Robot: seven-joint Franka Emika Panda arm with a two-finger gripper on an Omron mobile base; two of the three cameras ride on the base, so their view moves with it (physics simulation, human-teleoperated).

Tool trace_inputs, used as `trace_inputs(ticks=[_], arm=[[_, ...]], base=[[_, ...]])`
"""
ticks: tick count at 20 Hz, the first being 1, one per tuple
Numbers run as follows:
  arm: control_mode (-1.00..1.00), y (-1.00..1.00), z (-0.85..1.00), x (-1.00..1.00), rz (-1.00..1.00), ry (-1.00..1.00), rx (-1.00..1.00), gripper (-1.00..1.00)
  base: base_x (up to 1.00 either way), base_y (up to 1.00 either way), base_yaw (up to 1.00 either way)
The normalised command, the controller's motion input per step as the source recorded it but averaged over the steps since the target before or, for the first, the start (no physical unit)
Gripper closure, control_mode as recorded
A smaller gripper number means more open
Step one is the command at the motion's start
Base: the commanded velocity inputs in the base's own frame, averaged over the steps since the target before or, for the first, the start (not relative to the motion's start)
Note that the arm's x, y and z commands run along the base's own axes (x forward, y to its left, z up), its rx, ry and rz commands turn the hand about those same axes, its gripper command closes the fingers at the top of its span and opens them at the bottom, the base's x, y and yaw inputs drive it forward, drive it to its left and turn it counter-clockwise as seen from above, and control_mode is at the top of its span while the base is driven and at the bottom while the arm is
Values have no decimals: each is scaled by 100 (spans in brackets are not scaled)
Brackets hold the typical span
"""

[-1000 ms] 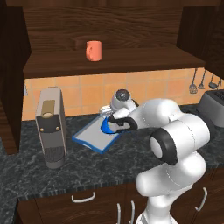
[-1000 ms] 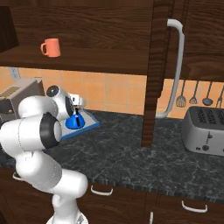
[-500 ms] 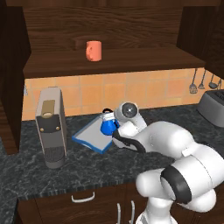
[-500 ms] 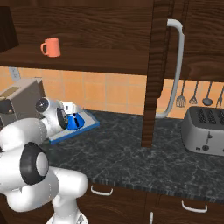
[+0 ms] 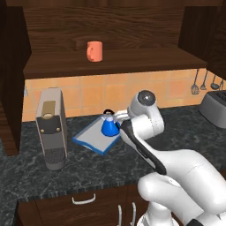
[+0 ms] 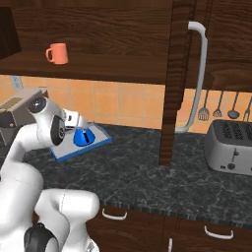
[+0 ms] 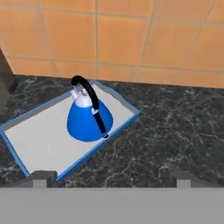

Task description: Pick the kettle from the counter and place it on the tray. Then pick the mug from the cabinet and place it on the tray. Then close the cabinet doors.

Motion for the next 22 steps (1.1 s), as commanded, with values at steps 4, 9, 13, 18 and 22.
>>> trace_inputs(ticks=[4,9,13,18,22], arm=[[-100,6,15,-13,-3,10,-3,-100],[-100,0,0,-9,0,-1,0,-100],[-100,0,0,-40,0,-3,0,-100],[-100,-1,23,-32,-7,-4,0,-100],[-100,43,70,0,-27,-15,-4,-100]], base=[[0,0,0],[0,0,0],[0,0,0],[0,0,0],[0,0,0]])
